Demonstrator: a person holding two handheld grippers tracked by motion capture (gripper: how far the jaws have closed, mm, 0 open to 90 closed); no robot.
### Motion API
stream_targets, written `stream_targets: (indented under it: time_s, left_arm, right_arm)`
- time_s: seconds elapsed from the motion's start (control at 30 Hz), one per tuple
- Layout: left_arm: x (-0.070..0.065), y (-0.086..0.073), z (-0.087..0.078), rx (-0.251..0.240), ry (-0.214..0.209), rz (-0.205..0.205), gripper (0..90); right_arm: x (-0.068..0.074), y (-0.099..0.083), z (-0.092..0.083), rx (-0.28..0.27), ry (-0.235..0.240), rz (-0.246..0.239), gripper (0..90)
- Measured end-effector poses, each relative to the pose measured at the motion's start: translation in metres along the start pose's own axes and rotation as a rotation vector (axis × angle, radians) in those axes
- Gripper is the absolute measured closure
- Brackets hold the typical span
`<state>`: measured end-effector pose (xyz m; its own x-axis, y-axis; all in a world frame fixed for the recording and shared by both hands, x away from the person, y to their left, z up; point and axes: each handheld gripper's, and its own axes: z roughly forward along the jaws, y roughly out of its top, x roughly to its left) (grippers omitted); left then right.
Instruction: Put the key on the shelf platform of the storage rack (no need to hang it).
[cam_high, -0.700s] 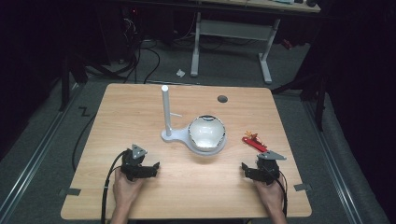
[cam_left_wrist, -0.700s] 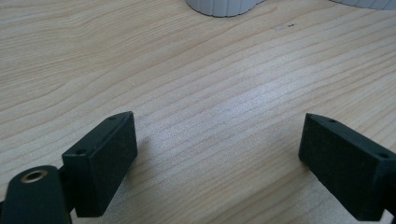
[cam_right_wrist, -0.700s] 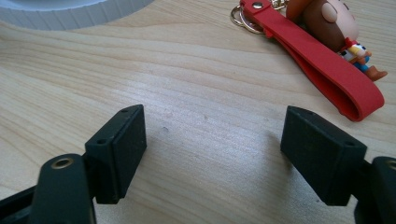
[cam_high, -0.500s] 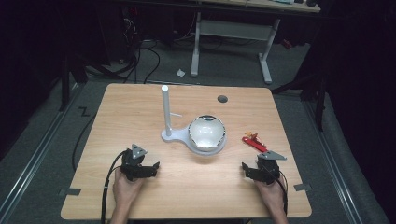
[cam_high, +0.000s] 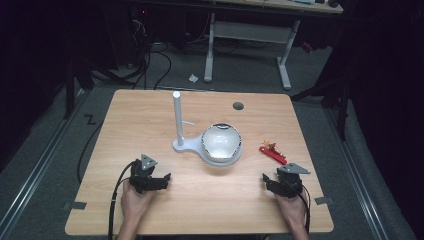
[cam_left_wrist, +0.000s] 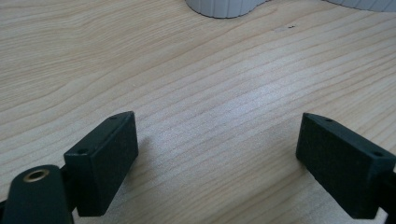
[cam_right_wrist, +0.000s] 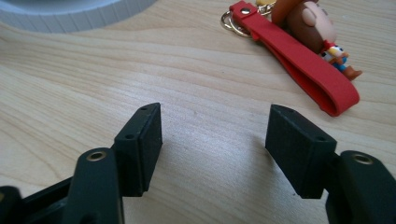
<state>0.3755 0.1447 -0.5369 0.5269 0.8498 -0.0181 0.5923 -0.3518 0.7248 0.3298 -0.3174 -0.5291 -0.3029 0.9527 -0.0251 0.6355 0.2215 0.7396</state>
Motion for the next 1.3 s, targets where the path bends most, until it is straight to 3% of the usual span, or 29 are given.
stream_targets:
  time_s: [0.2,0.47,0.57,0.87,1.17,1.3]
  left_arm:
    - [0.000,0.000,0.000,-0.003,0.005,-0.004,14.4]
    - [0.000,0.000,0.000,-0.004,0.005,-0.005,14.8]
    - [0.000,0.000,0.000,-0.004,0.006,-0.007,14.9]
    - [0.000,0.000,0.000,-0.006,0.009,-0.010,15.1]
    - [0.000,0.000,0.000,-0.006,0.009,-0.009,15.3]
    - [0.000,0.000,0.000,-0.007,0.010,-0.010,15.4]
  right_arm:
    - [-0.007,0.008,-0.009,-0.022,0.011,-0.005,40.0]
    - [-0.024,0.026,-0.002,-0.023,-0.006,0.009,40.1]
    - [-0.033,0.038,0.005,-0.009,-0.021,0.009,37.7]
    - [-0.050,0.062,0.028,0.033,-0.010,-0.020,35.8]
    - [-0.058,0.069,0.054,0.094,0.014,-0.027,34.5]
    - [-0.058,0.067,0.062,0.117,0.027,-0.025,38.8]
